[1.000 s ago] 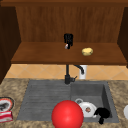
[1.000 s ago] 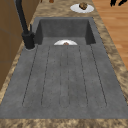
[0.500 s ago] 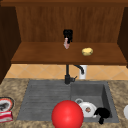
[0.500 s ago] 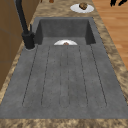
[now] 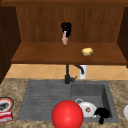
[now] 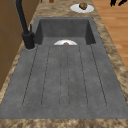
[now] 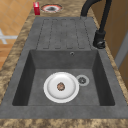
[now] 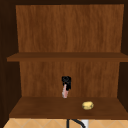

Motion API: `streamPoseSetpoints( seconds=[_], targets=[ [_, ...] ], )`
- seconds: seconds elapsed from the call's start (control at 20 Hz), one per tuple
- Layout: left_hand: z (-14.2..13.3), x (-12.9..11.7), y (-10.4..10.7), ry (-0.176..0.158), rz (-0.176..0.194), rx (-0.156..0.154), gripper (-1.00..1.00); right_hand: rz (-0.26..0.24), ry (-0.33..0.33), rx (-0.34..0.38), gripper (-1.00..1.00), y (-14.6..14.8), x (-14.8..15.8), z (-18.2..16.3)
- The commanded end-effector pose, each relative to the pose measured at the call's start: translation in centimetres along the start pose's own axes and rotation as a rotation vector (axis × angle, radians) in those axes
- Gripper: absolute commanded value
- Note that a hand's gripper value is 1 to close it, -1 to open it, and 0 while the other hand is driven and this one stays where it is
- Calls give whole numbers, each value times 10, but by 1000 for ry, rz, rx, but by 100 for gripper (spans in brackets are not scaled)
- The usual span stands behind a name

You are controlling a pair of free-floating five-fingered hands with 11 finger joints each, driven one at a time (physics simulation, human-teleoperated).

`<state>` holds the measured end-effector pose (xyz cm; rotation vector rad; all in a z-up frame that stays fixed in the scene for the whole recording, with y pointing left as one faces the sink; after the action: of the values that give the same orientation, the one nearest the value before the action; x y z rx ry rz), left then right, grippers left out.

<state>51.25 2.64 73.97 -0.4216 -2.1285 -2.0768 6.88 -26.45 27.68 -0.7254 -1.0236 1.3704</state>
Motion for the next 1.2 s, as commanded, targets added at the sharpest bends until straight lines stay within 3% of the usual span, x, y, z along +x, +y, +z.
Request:
streamPoseSetpoints(
  seconds=[0.0, 0.15, 0.2, 0.65, 1.15],
  targets=[
    [3, 19, 22, -42, 1, -18, 100, 0, 0, 0, 0, 0, 0, 0],
    [0, 44, 37, -36, 8, -67, 100, 0, 0, 0, 0, 0, 0, 0],
    [-1, 54, 40, -27, 3, -68, 100, 0, 0, 0, 0, 0, 0, 0],
    [10, 121, 36, -30, -30, -26, 100, 0, 0, 0, 0, 0, 0, 0],
    [31, 188, 16, -30, -50, -42, 100, 0, 0, 0, 0, 0, 0, 0]
  ],
)
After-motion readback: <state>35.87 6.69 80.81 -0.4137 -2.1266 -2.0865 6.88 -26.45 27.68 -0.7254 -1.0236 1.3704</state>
